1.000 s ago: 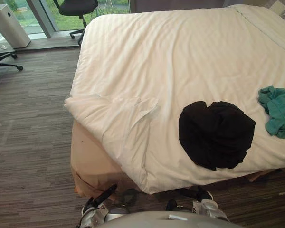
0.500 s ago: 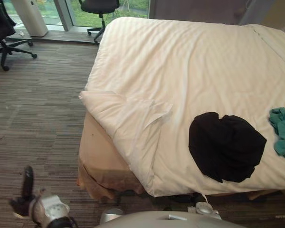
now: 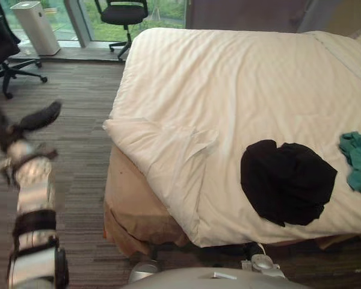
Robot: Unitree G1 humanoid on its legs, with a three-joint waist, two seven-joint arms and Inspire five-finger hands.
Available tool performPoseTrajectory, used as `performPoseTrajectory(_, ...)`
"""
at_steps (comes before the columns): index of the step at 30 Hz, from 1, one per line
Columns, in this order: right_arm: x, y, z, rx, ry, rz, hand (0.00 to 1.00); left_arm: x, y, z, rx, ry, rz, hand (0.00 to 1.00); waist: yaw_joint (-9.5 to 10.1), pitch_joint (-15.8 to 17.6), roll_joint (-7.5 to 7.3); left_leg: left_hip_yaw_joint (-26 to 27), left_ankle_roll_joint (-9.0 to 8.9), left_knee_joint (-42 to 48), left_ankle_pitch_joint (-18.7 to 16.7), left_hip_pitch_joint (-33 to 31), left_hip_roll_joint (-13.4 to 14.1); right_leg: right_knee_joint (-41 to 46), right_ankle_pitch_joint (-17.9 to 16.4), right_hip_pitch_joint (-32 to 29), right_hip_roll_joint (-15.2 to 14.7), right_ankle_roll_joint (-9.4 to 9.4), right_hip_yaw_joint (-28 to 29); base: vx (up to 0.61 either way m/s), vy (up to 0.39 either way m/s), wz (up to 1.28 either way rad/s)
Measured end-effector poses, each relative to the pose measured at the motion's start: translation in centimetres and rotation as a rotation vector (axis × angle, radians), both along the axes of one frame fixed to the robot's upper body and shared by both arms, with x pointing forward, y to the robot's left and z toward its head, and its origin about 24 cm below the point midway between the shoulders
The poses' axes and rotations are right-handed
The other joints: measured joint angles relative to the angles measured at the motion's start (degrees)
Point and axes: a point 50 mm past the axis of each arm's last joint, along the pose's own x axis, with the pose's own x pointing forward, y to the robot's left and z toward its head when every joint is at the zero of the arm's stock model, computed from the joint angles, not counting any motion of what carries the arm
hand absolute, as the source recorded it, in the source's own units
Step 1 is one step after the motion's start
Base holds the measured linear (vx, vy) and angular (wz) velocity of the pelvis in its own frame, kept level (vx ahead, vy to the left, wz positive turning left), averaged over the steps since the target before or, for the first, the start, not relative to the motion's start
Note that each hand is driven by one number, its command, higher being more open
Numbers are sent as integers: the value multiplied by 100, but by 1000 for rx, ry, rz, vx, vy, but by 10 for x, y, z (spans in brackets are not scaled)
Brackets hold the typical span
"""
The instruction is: Tidy up the quilt and then pick up the clothes from the bed and put them into the laundry hamper
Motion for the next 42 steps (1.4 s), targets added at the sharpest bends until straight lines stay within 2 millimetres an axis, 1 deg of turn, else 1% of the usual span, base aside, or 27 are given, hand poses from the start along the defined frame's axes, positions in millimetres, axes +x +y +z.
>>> performPoseTrajectory(1,1,0,1,7,-7,-11,100,-3,-12,14,136,-1,-54,100,-49,-8,-20,26,4,49,-28,-19,0,34,-8,-39,-9,16,38,-40,75,-34)
performPoseTrajectory(2,6,-4,3,6,-23,-15,100,-29,-34,27,384,-32,-183,100,-195,-39,41,122,17,138,-93,-85,24,87,-17,-162,1,29,93,12,52,-35)
performPoseTrajectory(3,6,-8,4,2,-37,-39,100,-61,-48,24,487,-94,-267,100,-335,-30,137,160,24,162,-125,-98,17,78,-16,-189,8,30,110,39,29,-39)
performPoseTrajectory(4,0,-14,4,-6,-41,-87,100,-98,-76,10,501,-181,-372,100,-302,-89,251,205,29,186,-130,-80,4,-2,-13,-184,19,30,145,134,22,-19)
performPoseTrajectory(5,-6,-21,3,-16,-28,-113,100,-126,-97,-7,419,-226,-422,100,-202,-137,329,190,8,203,-154,-72,26,-21,-14,-168,45,28,167,129,12,-9)
performPoseTrajectory(6,-9,-24,3,-20,-19,-117,100,-133,-101,-14,385,-222,-418,100,-128,-156,360,176,-5,203,-163,-63,51,-20,-15,-156,74,26,162,134,1,9)
performPoseTrajectory(7,-15,-27,1,-27,6,-118,100,-136,-99,-26,316,-191,-387,100,34,-164,407,132,-38,188,-181,11,97,-20,-23,-84,116,14,143,57,-3,24)
performPoseTrajectory(8,-19,-27,0,-24,24,-119,100,-132,-92,-35,273,-144,-352,100,122,-172,429,93,-53,184,-181,55,138,-20,-34,-3,168,-4,112,22,-18,31)
performPoseTrajectory(9,-20,-26,-1,-21,32,-119,100,-128,-84,-43,236,-96,-318,100,149,-172,425,49,-75,171,-169,110,168,-19,-41,78,203,-14,80,-29,-29,24)
performPoseTrajectory(10,-21,-26,-1,-19,31,-116,100,-124,-77,-56,176,-29,-284,100,163,-166,413,50,-87,162,-173,154,202,-20,-47,123,231,-21,78,-66,-40,9)
performPoseTrajectory(11,-20,-24,-1,-17,27,-114,100,-122,-75,-64,146,13,-270,100,166,-162,382,63,-88,157,-174,155,203,-20,-66,120,231,-42,85,-99,-29,-7)
performPoseTrajectory(12,-19,-21,-2,-7,19,-111,100,-120,-75,-71,123,54,-267,100,162,-147,314,74,-88,157,-173,117,196,-20,-93,97,208,-56,97,-106,-17,-12)
performPoseTrajectory(13,-18,-19,-2,-1,16,-110,100,-119,-78,-74,119,71,-281,100,162,-142,277,79,-88,163,-173,105,196,-21,-103,77,198,-53,116,-115,-15,-22)
performPoseTrajectory(14,-17,-18,-2,3,14,-109,100,-118,-86,-79,125,108,-329,100,151,-130,223,128,-86,159,-173,95,171,-21,-103,26,194,-51,191,-108,-8,-19)
performPoseTrajectory(15,-16,-17,-2,4,12,-110,100,-118,-90,-82,128,123,-354,100,128,-124,213,134,-82,157,-171,96,159,-21,-100,22,187,-46,208,-95,3,-14)
performPoseTrajectory(16,-15,-17,-1,4,9,-111,100,-119,-97,-86,130,150,-401,100,35,-124,195,134,-61,147,-158,97,138,-21,-96,22,165,-40,214,-76,23,-1)
performPoseTrajectory(18,-13,-17,-1,3,5,-106,100,-118,-105,-91,135,181,-457,100,-37,-129,190,176,-42,110,-129,134,126,-22,-77,9,146,-17,221,-48,33,-8)
performPoseTrajectory(22,-10,-19,0,-1,7,-99,100,-115,-104,-106,154,262,-471,100,-144,-144,207,226,-45,-74,-14,211,110,-23,-69,-34,141,-6,234,-12,7,-6)
performPoseTrajectory(28,-12,-24,0,-18,17,-95,100,-111,-104,-132,121,385,-489,100,-207,-146,209,236,-34,-282,78,298,81,-27,-67,-72,104,-5,223,24,24,1)
performPoseTrajectory(30,-12,-24,1,-18,17,-95,100,-110,-105,-140,140,434,-497,100,-281,-146,205,255,-25,-320,84,321,47,-28,-60,-72,89,5,228,9,37,-3)
performPoseTrajectory(32,-10,-24,1,-19,13,-95,100,-103,-110,-149,194,499,-530,100,-308,-143,202,300,-20,-334,82,323,9,-30,-42,-95,66,28,243,-10,41,-6)
performPoseTrajectory(35,-12,-23,0,-18,24,-98,100,-97,-114,-157,248,555,-552,100,-333,-135,181,399,3,-367,88,319,-23,-32,-19,-177,7,43,337,-19,50,-14)
performPoseTrajectory(36,-11,-23,1,-18,24,-98,100,-97,-114,-159,247,562,-553,100,-363,-134,181,407,13,-389,94,321,-35,-33,-16,-193,1,47,359,-20,50,-11)
performPoseTrajectory(37,-10,-24,1,-20,20,-99,100,-97,-115,-162,250,579,-555,100,-448,-135,181,411,31,-422,106,318,-58,-33,-9,-214,-9,57,366,-16,26,-8)
performPoseTrajectory(42,-12,-25,1,-29,23,-106,100,-88,-123,-171,285,617,-591,100,-524,-117,161,530,61,-486,125,200,-114,-63,36,-426,-38,102,459,-30,23,-10)
